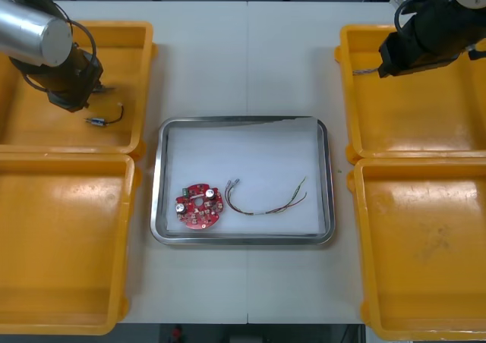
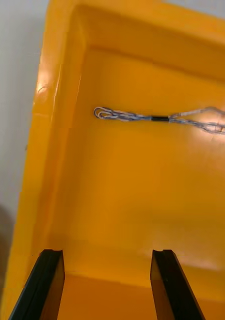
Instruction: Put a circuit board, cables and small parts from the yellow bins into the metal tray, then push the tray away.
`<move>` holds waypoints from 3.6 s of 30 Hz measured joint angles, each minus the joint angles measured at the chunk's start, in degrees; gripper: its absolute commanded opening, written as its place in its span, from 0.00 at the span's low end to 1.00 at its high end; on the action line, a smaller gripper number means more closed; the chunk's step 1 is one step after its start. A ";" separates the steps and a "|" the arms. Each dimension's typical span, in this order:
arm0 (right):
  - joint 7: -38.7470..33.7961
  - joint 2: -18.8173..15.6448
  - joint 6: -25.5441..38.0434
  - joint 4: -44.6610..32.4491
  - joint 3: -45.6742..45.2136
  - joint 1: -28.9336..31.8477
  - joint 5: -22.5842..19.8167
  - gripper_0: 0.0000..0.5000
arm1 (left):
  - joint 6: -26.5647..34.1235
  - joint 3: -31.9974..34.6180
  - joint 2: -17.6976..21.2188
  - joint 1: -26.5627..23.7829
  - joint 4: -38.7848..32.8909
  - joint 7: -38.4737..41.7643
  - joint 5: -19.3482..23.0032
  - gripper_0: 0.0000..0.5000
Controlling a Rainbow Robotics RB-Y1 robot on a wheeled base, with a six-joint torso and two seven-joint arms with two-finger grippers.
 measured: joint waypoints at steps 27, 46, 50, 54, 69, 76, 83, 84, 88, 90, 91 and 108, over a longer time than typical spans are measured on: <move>38.88 0.00 -34.97 25.44 8.86 -4.71 -1.19 1.00 | -0.99 2.24 -0.01 0.62 -1.22 -1.81 -0.30 1.00; 48.85 0.03 -49.29 33.55 20.24 -4.75 -12.34 1.00 | -5.57 -1.83 -0.09 1.87 -1.29 -1.81 -2.05 0.87; 48.85 0.32 -51.47 35.98 20.40 -4.75 -12.84 1.00 | -5.66 -1.83 -0.09 1.89 -1.34 -1.81 -2.16 0.00; 48.85 0.96 -53.83 38.50 20.40 -4.77 -13.29 1.00 | -5.69 -1.83 -0.09 1.96 -1.35 -1.81 -2.18 0.00; 48.85 2.22 -55.28 39.46 20.40 -5.10 -15.50 1.00 | 3.79 0.46 0.19 2.21 -8.35 -1.82 -3.66 0.00; 48.81 2.37 -55.54 39.78 20.40 -5.13 -17.08 1.00 | 12.67 9.12 1.16 2.79 -16.08 -1.85 -3.95 0.00; 48.72 3.04 -57.25 41.91 20.40 -5.44 -18.48 0.00 | 22.67 12.75 2.25 2.79 -21.78 -1.94 -4.59 0.00; 48.71 3.14 -57.26 42.13 20.40 -5.49 -18.52 0.00 | 24.33 13.12 2.39 2.79 -22.92 -1.99 -4.59 0.00; 48.58 3.49 -57.26 42.40 20.40 -5.50 -19.19 0.00 | 29.38 13.82 3.14 2.79 -27.86 -2.54 -3.59 0.00; 48.55 3.58 -57.15 42.52 20.40 -5.50 -19.52 0.00 | 31.08 13.97 3.54 2.79 -29.78 -2.73 -2.34 0.00; 48.55 3.59 -57.06 42.54 20.40 -5.50 -19.62 0.00 | 31.81 14.11 3.62 2.79 -30.55 -2.73 -1.68 0.00; 48.55 3.08 -45.49 41.88 18.22 -7.47 -19.86 0.00 | 32.56 10.37 3.66 2.81 -43.51 23.66 2.46 0.00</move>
